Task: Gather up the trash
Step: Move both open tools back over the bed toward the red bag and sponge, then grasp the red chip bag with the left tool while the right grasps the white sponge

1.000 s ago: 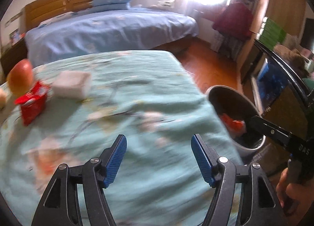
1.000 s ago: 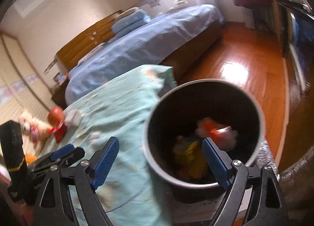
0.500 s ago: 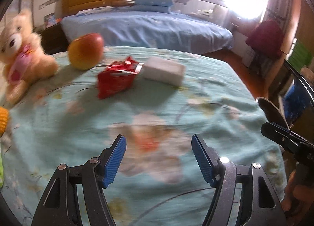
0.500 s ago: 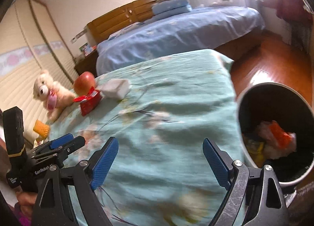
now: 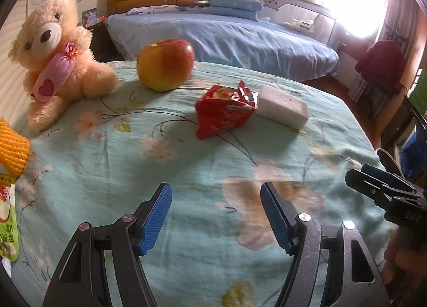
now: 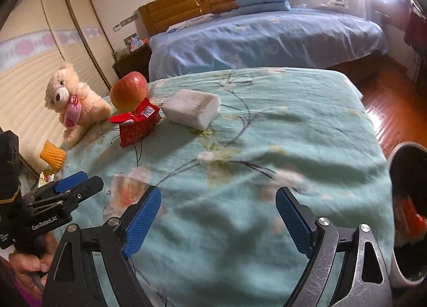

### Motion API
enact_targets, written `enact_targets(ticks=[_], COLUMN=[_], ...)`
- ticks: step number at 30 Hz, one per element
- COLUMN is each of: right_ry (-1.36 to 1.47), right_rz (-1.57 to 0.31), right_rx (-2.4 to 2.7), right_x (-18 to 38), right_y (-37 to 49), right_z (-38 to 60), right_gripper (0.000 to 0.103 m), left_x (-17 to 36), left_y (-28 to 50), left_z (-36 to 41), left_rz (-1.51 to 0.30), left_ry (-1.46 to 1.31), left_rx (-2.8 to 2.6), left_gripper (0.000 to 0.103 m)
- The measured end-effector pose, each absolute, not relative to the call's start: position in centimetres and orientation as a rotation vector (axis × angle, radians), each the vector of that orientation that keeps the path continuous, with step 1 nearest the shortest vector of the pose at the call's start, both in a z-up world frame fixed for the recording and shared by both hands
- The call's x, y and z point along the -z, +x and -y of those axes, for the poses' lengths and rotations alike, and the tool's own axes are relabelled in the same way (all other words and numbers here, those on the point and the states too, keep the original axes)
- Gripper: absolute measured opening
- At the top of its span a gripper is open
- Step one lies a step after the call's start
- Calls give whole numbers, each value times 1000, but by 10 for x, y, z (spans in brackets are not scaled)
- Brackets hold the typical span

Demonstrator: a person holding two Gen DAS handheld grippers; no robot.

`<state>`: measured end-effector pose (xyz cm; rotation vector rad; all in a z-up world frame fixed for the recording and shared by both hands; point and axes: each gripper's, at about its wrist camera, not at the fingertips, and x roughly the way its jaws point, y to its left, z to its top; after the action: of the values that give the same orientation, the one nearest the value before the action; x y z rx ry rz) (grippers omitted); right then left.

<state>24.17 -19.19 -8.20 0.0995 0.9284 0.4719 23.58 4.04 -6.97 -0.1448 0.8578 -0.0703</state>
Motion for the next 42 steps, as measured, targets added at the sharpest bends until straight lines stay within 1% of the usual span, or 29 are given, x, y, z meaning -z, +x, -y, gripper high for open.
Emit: enact_targets(ticks=[20, 26, 29, 30, 31, 32, 33, 34, 35, 36, 39, 42], right_ry=[-14, -60, -66, -69, -73, -78, -81, -85, -92, -105, -129, -75], right_rz=[-953, -948, -950, -950, -951, -954, -960, -958, -953, -945, -938, -949], right_rx=[-561, -611, -621, -623, -624, -625, -632, -638, -644, -652, -637, -623], right_x=[94, 96, 97, 97, 98, 99, 100, 100, 100, 99, 98, 95], right_y=[321, 340, 347, 349, 350, 350, 350, 350, 349, 345, 337, 330], right_z=[146, 134, 130, 129, 129, 128, 126, 125, 124, 122, 120, 130], right_gripper=[89, 88, 88, 87, 82, 74, 69, 66, 57, 55, 52, 51], left_x=[90, 94, 99, 99, 101, 103, 104, 104, 105, 105, 104, 101], left_y=[328, 343, 349, 349, 350, 352, 353, 354, 355, 355, 352, 343], left_z=[-56, -54, -52, -51, -50, -49, -48, -47, -47, -47, -45, -43], left_rz=[-898, -882, -885, -886, -892, -900, -905, -909, -909, -908, -901, -884], left_ry=[-94, -69, -63, -64, -64, -65, -66, -70, -76, -89, -108, -132], left_rx=[89, 118, 134, 137, 144, 151, 151, 153, 159, 171, 182, 193], left_gripper=[69, 68, 66, 61, 56, 45, 31, 25, 17, 11, 7, 3])
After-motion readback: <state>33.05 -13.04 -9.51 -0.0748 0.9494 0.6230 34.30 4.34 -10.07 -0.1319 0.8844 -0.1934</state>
